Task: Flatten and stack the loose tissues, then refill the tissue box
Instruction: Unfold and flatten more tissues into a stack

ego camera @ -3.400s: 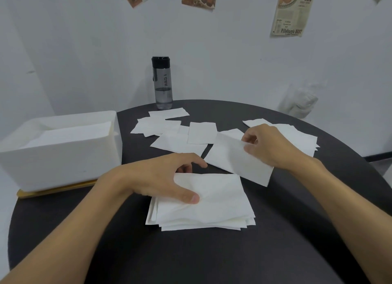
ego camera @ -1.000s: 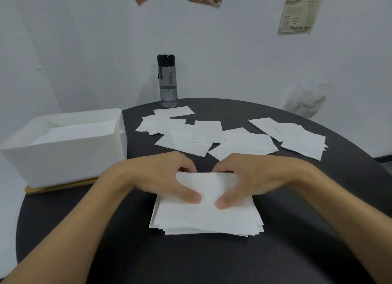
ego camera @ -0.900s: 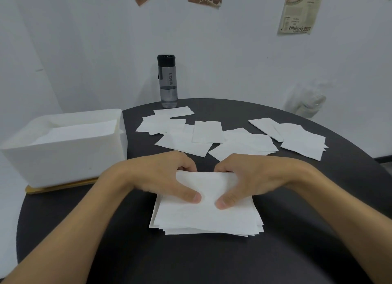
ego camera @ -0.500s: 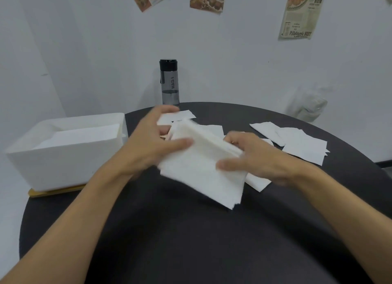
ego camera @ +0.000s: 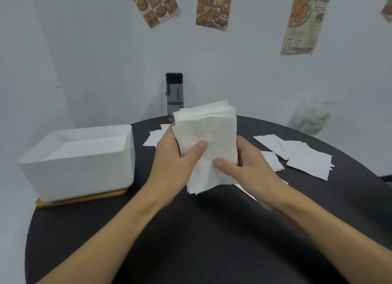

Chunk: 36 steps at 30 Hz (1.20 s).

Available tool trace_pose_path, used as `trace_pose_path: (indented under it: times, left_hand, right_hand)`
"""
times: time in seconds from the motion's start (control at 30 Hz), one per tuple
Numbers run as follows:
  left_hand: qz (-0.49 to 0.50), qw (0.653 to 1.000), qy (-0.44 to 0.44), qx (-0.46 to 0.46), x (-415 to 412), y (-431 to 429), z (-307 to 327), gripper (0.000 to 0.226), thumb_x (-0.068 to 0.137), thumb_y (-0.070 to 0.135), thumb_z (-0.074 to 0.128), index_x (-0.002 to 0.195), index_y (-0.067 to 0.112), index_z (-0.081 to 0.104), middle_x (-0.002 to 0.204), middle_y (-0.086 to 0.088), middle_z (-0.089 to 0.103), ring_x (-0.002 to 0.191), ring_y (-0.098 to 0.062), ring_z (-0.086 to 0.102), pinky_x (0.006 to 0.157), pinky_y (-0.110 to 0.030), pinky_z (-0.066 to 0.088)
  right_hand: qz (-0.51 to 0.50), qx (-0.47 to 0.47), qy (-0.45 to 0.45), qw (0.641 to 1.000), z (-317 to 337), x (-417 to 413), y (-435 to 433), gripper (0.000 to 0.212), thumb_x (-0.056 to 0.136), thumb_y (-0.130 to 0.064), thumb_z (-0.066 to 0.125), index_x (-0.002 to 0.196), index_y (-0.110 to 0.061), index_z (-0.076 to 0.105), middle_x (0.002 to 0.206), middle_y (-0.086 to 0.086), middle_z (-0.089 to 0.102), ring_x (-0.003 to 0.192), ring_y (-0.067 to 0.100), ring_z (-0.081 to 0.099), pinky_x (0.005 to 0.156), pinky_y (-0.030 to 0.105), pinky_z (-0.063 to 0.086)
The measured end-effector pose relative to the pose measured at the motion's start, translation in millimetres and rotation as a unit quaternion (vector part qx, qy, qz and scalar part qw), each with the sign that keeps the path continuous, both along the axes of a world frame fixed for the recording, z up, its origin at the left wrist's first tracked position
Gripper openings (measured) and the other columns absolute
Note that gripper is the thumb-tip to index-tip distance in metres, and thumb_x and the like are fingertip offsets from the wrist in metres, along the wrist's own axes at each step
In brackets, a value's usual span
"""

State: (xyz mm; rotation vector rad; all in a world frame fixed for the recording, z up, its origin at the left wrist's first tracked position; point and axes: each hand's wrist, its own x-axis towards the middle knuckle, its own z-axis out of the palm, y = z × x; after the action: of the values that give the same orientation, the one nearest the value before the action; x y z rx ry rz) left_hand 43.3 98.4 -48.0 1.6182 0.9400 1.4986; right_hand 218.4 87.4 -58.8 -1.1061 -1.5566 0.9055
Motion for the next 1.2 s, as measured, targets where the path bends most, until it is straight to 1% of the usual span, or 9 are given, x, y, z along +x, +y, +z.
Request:
trace_pose_path:
  times: [0.13, 0.37, 0.53, 0.63, 0.73, 0.83, 0.93, 1.07, 1.2]
  left_hand:
    - [-0.005, 1.0, 0.006, 0.017, 2, 1, -8, 0.059, 0.081, 0.024, 0.08, 0.128, 0.033, 0.046, 0.122, 0.008, 0.065, 0.111, -0.009, 0.066, 0.087, -0.036, 0.06]
    - [-0.024, 1.0, -0.012, -0.005, 17, -3, -17, 0.065, 0.09, 0.007, 0.071, 0.14, 0.025, 0.035, 0.125, 0.014, 0.059, 0.107, 0.007, 0.062, 0.084, -0.016, 0.054]
    - [-0.025, 0.999, 0.01, 0.026, 24, -10, -19, 0.071, 0.09, -0.002, 0.068, 0.142, 0.028, 0.03, 0.123, 0.019, 0.054, 0.106, 0.015, 0.057, 0.08, -0.007, 0.048]
    - [-0.014, 0.997, 0.021, 0.073, 19, -11, -16, 0.091, 0.089, -0.003, 0.068, 0.144, 0.049, 0.018, 0.129, 0.01, 0.052, 0.113, 0.004, 0.06, 0.084, -0.013, 0.052]
    - [-0.022, 0.995, 0.029, 0.09, 15, -10, -13, 0.087, 0.089, 0.0, 0.069, 0.14, 0.055, 0.025, 0.136, 0.01, 0.05, 0.115, 0.001, 0.06, 0.088, -0.023, 0.056]
    - [-0.009, 0.993, 0.066, 0.097, 14, -7, -15, 0.07, 0.089, 0.011, 0.07, 0.139, 0.047, 0.038, 0.139, 0.018, 0.047, 0.124, -0.005, 0.054, 0.097, -0.036, 0.056]
    - [-0.013, 0.994, 0.066, 0.09, 14, -5, -17, 0.063, 0.09, 0.009, 0.069, 0.136, 0.041, 0.04, 0.131, 0.021, 0.048, 0.118, -0.003, 0.054, 0.09, -0.028, 0.056]
    - [-0.012, 0.993, 0.072, 0.09, 14, -5, -15, 0.068, 0.09, 0.005, 0.069, 0.136, 0.044, 0.036, 0.133, 0.021, 0.047, 0.12, -0.002, 0.053, 0.092, -0.029, 0.056]
    - [-0.006, 0.991, 0.09, 0.094, 15, -5, -14, 0.072, 0.089, 0.014, 0.069, 0.141, 0.049, 0.035, 0.14, 0.02, 0.043, 0.129, -0.007, 0.05, 0.101, -0.041, 0.053]
  right_hand:
    - [0.03, 0.002, 0.043, 0.999, -3, -1, -1, 0.056, 0.09, -0.011, 0.072, 0.137, -0.022, 0.043, 0.129, -0.006, 0.062, 0.116, 0.01, 0.064, 0.091, 0.032, 0.056]
    - [0.026, 0.018, 0.144, 0.989, -3, -8, -2, 0.057, 0.087, -0.018, 0.067, 0.138, -0.022, 0.042, 0.127, -0.009, 0.064, 0.115, 0.004, 0.063, 0.086, 0.019, 0.053]
    - [0.005, 0.046, 0.114, 0.992, 0, -9, -4, 0.049, 0.094, 0.003, 0.056, 0.135, -0.021, 0.043, 0.124, -0.006, 0.063, 0.111, 0.005, 0.063, 0.083, 0.021, 0.054]
    - [-0.014, 0.102, 0.108, 0.989, 2, -7, -5, 0.066, 0.09, 0.001, 0.062, 0.139, -0.035, 0.034, 0.126, -0.005, 0.058, 0.113, 0.006, 0.062, 0.09, 0.027, 0.054]
    - [-0.021, 0.175, 0.059, 0.983, 7, 0, -7, 0.076, 0.086, -0.012, 0.061, 0.138, -0.056, 0.03, 0.128, -0.004, 0.05, 0.114, 0.012, 0.059, 0.094, 0.029, 0.054]
    - [-0.039, 0.192, 0.0, 0.981, 8, 1, -6, 0.057, 0.087, -0.018, 0.058, 0.135, -0.047, 0.046, 0.133, -0.01, 0.047, 0.123, 0.01, 0.052, 0.1, 0.036, 0.051]
    - [-0.051, 0.177, -0.008, 0.983, 5, 1, -5, 0.046, 0.086, -0.021, 0.059, 0.128, -0.036, 0.049, 0.129, -0.009, 0.052, 0.116, 0.017, 0.056, 0.095, 0.046, 0.052]
    - [-0.036, 0.157, 0.007, 0.987, 5, 1, -5, 0.057, 0.088, -0.019, 0.059, 0.137, -0.04, 0.038, 0.128, -0.012, 0.05, 0.116, 0.011, 0.057, 0.095, 0.033, 0.054]
    - [-0.03, 0.162, -0.03, 0.986, 4, 1, -7, 0.056, 0.088, -0.021, 0.058, 0.137, -0.038, 0.038, 0.131, -0.014, 0.047, 0.121, 0.012, 0.053, 0.097, 0.039, 0.053]
